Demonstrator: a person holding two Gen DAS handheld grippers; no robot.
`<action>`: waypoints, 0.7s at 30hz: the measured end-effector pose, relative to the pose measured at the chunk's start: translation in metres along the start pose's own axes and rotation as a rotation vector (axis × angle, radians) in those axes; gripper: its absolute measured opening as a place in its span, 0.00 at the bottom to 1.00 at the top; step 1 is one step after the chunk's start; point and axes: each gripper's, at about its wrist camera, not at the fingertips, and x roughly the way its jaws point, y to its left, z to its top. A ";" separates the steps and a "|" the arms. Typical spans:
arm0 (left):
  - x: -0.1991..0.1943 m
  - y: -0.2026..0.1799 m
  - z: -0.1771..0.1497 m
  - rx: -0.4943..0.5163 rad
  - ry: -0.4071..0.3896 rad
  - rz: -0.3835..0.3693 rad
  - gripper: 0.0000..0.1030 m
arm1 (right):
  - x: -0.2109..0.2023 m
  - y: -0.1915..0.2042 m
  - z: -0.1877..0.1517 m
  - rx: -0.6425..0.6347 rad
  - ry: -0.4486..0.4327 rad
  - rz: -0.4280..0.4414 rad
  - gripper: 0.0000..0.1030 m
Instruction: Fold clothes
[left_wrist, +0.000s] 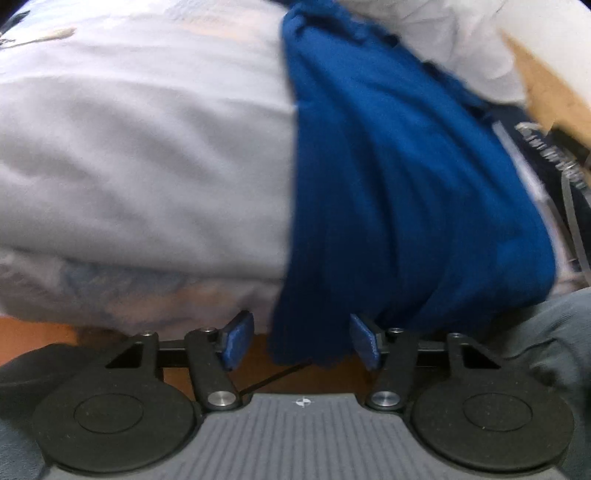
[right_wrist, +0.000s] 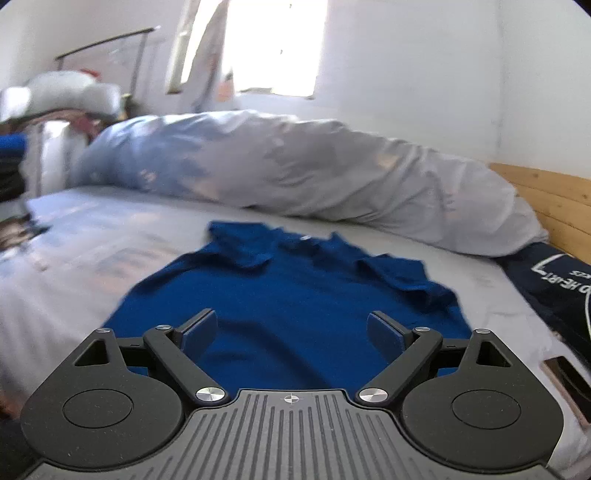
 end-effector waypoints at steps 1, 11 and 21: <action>-0.001 -0.001 0.001 0.005 -0.009 -0.016 0.62 | -0.006 0.006 -0.001 -0.005 0.008 0.008 0.87; 0.005 0.004 0.002 -0.027 0.027 -0.081 0.08 | -0.039 0.027 -0.010 -0.043 0.084 0.059 0.88; -0.057 0.036 0.002 -0.253 -0.109 -0.234 0.06 | -0.047 0.095 -0.034 -0.328 0.226 0.332 0.88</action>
